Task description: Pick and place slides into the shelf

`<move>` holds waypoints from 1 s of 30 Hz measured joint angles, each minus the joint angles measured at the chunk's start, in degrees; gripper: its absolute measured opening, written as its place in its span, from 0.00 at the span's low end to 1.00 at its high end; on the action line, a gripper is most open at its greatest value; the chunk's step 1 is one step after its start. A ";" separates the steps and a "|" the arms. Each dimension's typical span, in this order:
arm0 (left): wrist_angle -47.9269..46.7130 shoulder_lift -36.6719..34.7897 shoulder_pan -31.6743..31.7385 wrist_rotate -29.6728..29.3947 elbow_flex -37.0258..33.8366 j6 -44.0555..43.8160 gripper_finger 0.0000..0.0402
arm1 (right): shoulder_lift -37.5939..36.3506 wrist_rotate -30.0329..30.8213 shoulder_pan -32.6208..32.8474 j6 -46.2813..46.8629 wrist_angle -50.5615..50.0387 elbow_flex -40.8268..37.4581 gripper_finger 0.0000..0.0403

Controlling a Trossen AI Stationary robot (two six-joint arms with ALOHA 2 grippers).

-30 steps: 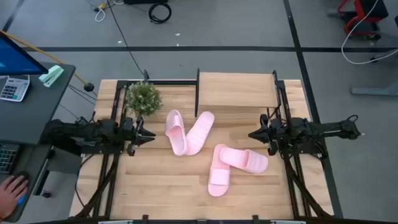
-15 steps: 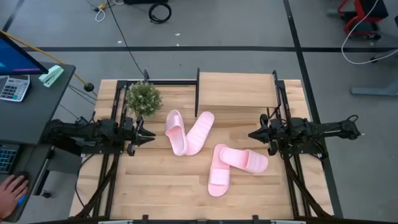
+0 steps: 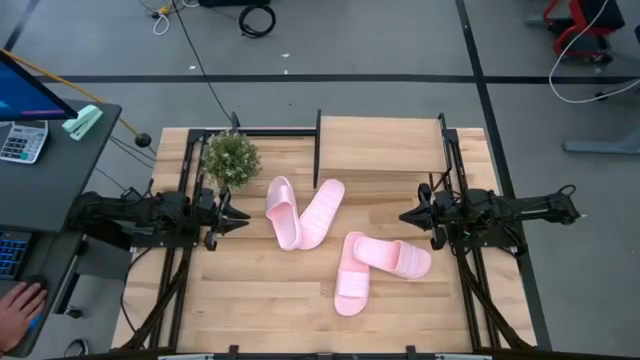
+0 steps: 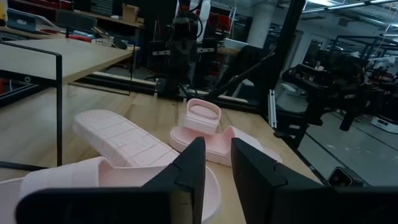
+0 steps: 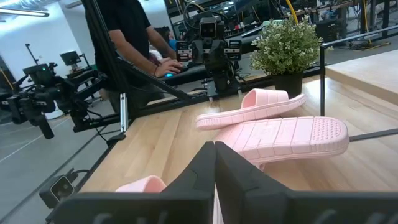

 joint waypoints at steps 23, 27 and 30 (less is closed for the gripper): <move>0.00 0.00 0.02 -0.02 0.01 0.04 0.21 | -0.02 -0.01 -0.01 0.00 0.00 -0.02 0.03; 0.00 0.00 0.02 -0.01 0.00 0.03 0.22 | 0.01 0.00 0.01 0.00 0.00 -0.01 0.03; 0.00 0.00 0.02 -0.02 0.01 0.00 0.23 | -0.01 -0.01 -0.02 0.00 0.00 0.00 0.03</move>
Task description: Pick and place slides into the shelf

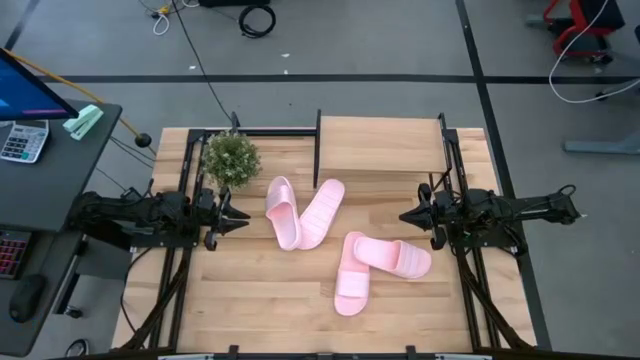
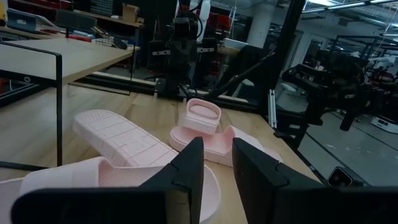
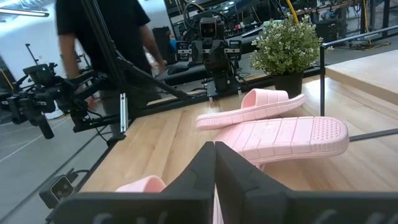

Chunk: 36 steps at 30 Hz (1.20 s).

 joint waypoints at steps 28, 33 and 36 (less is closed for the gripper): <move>0.00 -0.01 0.00 0.01 0.00 0.07 0.21 | 0.01 0.00 0.01 -0.01 0.00 -0.02 0.03; 0.00 -0.02 0.00 0.00 -0.02 0.07 0.20 | 0.02 0.00 0.02 0.00 0.00 -0.02 0.03; 0.00 -0.02 0.00 0.02 0.00 0.03 0.21 | 0.02 0.01 0.02 0.00 0.00 -0.01 0.03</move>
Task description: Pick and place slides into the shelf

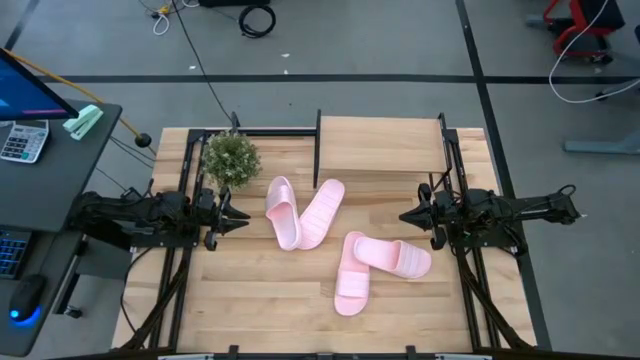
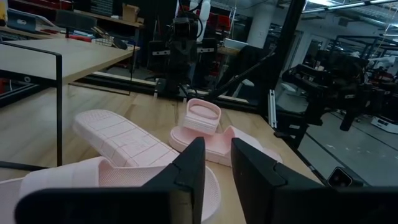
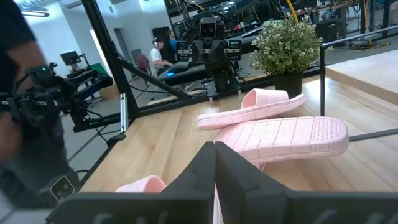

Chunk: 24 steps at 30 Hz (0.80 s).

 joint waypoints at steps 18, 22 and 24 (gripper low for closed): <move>0.00 0.02 0.00 0.00 -0.02 0.02 0.20 | 0.00 -0.01 -0.01 -0.01 0.00 0.00 0.03; 0.00 0.02 0.00 0.00 -0.02 0.02 0.21 | -0.01 0.00 0.00 -0.02 0.00 0.00 0.03; 0.00 0.00 0.00 -0.02 -0.02 -0.03 0.22 | 0.00 -0.01 0.00 0.00 0.00 0.01 0.03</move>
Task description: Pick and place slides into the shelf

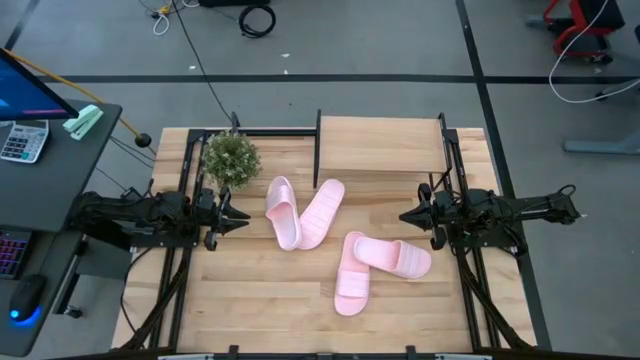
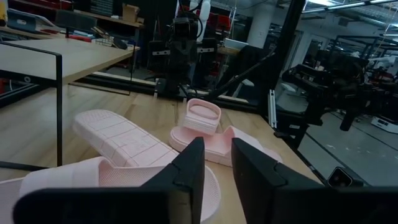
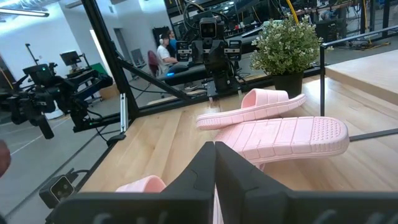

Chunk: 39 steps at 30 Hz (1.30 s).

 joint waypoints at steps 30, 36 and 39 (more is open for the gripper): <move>0.00 0.01 0.00 0.02 0.01 0.00 0.22 | -0.01 0.00 0.00 0.00 0.00 0.00 0.03; 0.00 0.02 0.00 0.00 0.02 0.04 0.20 | 0.00 -0.01 0.00 0.00 0.00 -0.01 0.03; 0.00 0.02 -0.01 0.01 0.01 0.00 0.21 | -0.02 -0.93 -0.02 3.74 0.03 0.00 0.03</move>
